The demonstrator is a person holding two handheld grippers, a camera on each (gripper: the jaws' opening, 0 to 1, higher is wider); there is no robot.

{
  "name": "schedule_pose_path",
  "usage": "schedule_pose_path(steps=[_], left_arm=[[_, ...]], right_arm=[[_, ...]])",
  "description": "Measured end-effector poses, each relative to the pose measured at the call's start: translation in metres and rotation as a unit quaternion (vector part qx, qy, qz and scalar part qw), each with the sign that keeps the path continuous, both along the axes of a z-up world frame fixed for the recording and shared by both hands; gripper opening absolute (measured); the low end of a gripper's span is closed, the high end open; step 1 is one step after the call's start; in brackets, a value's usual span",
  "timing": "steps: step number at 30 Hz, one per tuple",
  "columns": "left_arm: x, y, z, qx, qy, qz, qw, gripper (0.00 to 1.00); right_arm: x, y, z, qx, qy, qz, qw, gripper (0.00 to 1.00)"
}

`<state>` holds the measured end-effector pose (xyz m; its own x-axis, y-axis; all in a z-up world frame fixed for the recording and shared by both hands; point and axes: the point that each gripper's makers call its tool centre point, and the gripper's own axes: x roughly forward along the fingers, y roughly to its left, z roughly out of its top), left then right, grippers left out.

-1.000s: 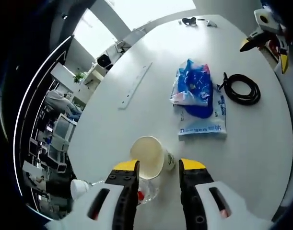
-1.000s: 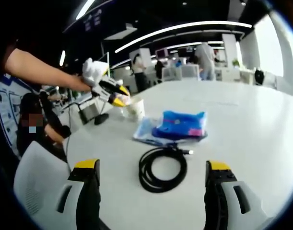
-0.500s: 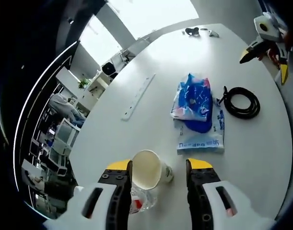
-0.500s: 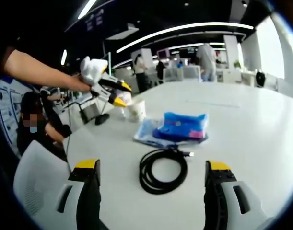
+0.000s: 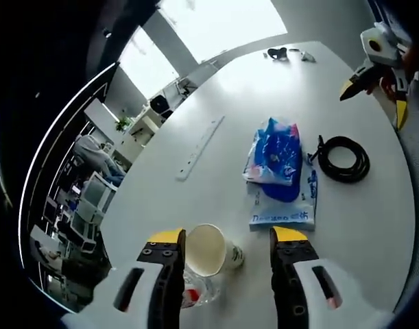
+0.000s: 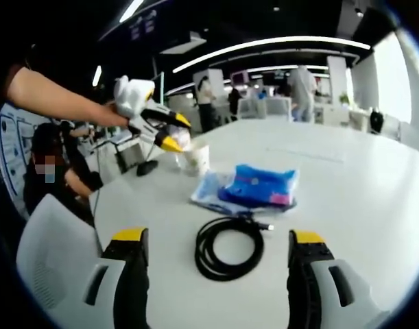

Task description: Arrange the tabletop items into an orderly group along one side of the table until the central work area is clear of visible clutter.

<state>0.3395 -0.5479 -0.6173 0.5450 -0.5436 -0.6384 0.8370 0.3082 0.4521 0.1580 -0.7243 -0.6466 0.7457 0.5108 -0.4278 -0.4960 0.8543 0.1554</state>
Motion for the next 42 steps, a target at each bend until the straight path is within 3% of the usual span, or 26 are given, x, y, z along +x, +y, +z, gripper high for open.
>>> schedule_pose_path(steps=[8,14,18,27,33,42], left_arm=[[-0.007,0.0,0.001,-0.016,0.006,0.018,0.9997,0.59],[-0.015,-0.006,0.002,-0.033,0.011,0.022,0.9992,0.6],[-0.02,-0.009,0.003,-0.045,0.015,0.026,0.9986,0.61],[-0.031,-0.017,0.001,-0.061,0.023,0.025,0.9976,0.56],[-0.042,-0.022,-0.01,-0.06,0.036,0.026,0.9972,0.53],[-0.053,-0.027,-0.02,-0.069,0.049,0.032,0.9959,0.49]], right_arm=[[0.007,-0.004,0.005,-0.013,-0.007,0.005,0.9999,0.75],[0.016,-0.006,0.012,-0.024,-0.018,0.01,0.9995,0.7],[0.018,-0.006,0.013,-0.029,-0.015,0.021,0.9992,0.6],[0.025,-0.009,0.013,-0.049,-0.017,0.042,0.9978,0.43],[0.035,-0.014,0.014,-0.059,-0.015,0.042,0.9973,0.3],[0.05,-0.018,0.013,-0.071,-0.014,0.05,0.9962,0.26]])
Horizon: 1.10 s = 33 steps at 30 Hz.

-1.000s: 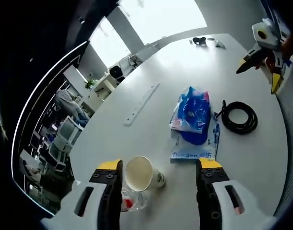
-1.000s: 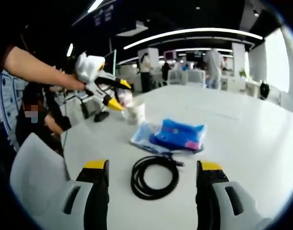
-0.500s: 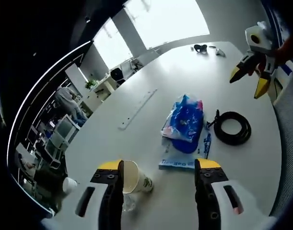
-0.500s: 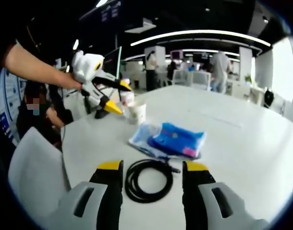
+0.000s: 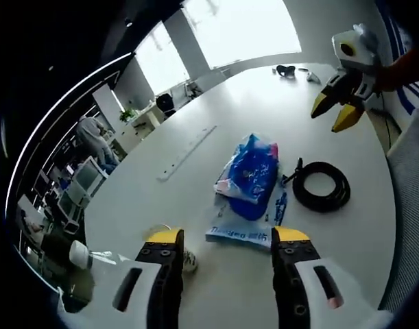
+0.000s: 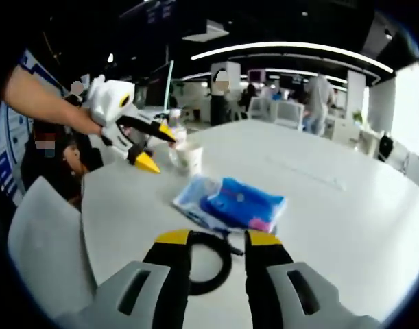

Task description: Arrange the tabletop items into an orderly group along one side of the table until the central work area is clear of visible clutter.

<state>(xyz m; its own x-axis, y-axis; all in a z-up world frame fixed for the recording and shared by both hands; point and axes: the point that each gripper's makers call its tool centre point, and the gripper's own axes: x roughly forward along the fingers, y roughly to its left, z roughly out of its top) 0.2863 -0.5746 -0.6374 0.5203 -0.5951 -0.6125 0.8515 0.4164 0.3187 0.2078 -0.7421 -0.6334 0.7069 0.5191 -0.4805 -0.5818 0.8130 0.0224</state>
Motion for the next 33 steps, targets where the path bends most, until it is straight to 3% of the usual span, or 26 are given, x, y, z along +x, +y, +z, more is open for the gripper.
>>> schedule_pose_path(steps=[4,16,26,33], left_arm=[[-0.004,0.004,-0.006,0.021,-0.006,-0.007,0.9997,0.44],[-0.009,0.009,-0.014,0.022,0.005,0.005,0.9997,0.4],[-0.015,-0.004,-0.025,0.006,0.022,0.012,0.9997,0.37],[-0.006,-0.02,-0.033,-0.001,0.032,0.015,0.9994,0.34]], right_arm=[[0.007,-0.002,0.0,-0.004,0.0,-0.002,1.0,0.23],[0.034,-0.023,-0.016,-0.023,0.026,-0.041,0.9985,0.12],[0.057,-0.032,-0.023,-0.018,0.033,-0.065,0.9972,0.15],[0.067,-0.031,-0.027,-0.021,0.039,-0.066,0.9968,0.15]])
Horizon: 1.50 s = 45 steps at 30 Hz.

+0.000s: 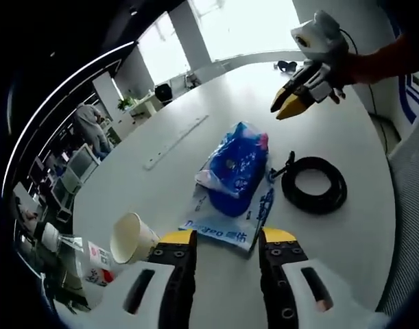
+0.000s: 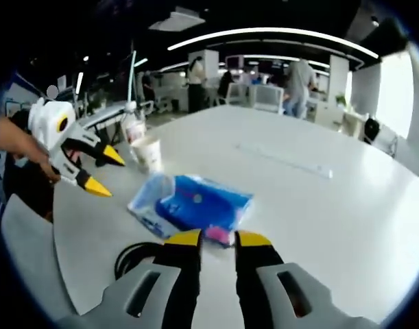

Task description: Arrange the tabletop items into an orderly group along one side of the table until the central work area is clear of visible clutter.

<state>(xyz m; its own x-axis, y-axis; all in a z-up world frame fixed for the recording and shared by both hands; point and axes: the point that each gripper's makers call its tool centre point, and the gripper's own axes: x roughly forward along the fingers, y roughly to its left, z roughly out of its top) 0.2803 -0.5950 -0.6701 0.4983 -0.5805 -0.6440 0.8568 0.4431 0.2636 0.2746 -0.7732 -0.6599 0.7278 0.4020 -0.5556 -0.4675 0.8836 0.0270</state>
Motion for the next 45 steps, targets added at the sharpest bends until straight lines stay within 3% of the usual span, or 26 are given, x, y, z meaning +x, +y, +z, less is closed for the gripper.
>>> schedule_pose_path(steps=[22,34,45], left_arm=[[0.021,-0.035,-0.02,-0.036,0.042,0.031,0.998,0.22],[0.035,-0.046,-0.031,-0.037,0.059,0.046,0.9965,0.17],[0.046,-0.06,-0.036,-0.039,0.081,0.053,0.9946,0.03]], right_arm=[[0.017,-0.004,-0.024,-0.003,0.031,-0.025,0.9992,0.1],[0.023,-0.007,-0.034,-0.002,0.044,-0.033,0.9985,0.09],[0.027,-0.006,-0.042,-0.002,0.059,-0.035,0.9976,0.04]])
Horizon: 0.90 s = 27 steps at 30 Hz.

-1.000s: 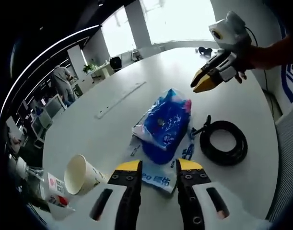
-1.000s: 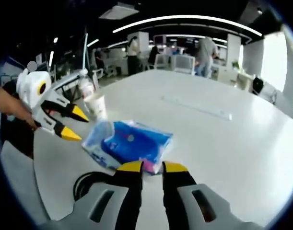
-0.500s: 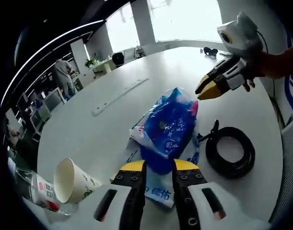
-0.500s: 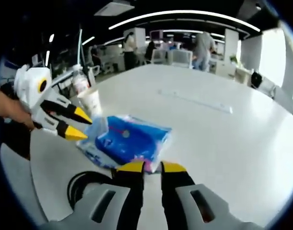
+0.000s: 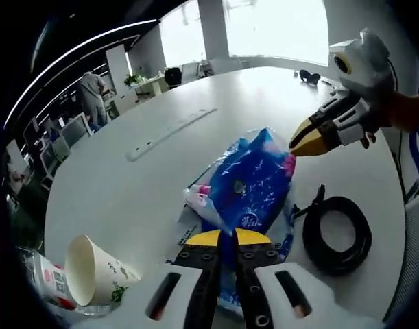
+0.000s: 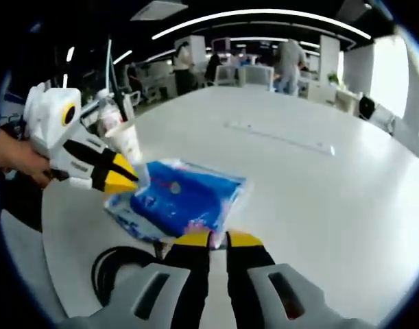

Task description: Arrange the tabletop items into an orderly group along one side of the table until the central work area is clear of visible clutter.

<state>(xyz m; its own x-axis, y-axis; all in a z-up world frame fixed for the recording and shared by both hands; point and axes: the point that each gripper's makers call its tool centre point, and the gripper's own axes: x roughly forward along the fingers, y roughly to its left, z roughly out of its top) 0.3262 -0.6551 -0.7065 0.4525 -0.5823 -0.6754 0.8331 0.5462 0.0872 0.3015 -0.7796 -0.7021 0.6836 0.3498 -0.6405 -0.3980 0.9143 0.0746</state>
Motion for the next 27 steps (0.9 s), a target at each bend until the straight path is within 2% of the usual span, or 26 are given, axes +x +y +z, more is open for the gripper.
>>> schedule_pose_path(steps=[4,9,11,19,27], left_arm=[[0.002,0.0,-0.002,0.009,0.005,0.006,0.9999,0.0],[0.002,0.001,-0.001,0.022,0.002,0.001,0.9998,0.0],[0.001,0.0,0.001,0.019,0.004,0.001,0.9998,0.0],[0.0,-0.01,0.017,0.009,-0.021,-0.017,0.9996,0.0],[-0.005,-0.018,0.027,-0.001,-0.029,-0.023,0.9993,0.0]], right_arm=[[0.001,0.002,0.001,-0.002,0.001,0.003,1.0,0.0],[-0.001,0.004,0.005,-0.002,-0.006,0.008,1.0,0.0],[-0.003,0.003,0.008,-0.003,-0.012,0.008,0.9999,0.0],[-0.01,-0.006,0.019,-0.008,-0.03,0.003,0.9995,0.0],[-0.014,-0.013,0.031,-0.014,-0.047,-0.003,0.9988,0.0]])
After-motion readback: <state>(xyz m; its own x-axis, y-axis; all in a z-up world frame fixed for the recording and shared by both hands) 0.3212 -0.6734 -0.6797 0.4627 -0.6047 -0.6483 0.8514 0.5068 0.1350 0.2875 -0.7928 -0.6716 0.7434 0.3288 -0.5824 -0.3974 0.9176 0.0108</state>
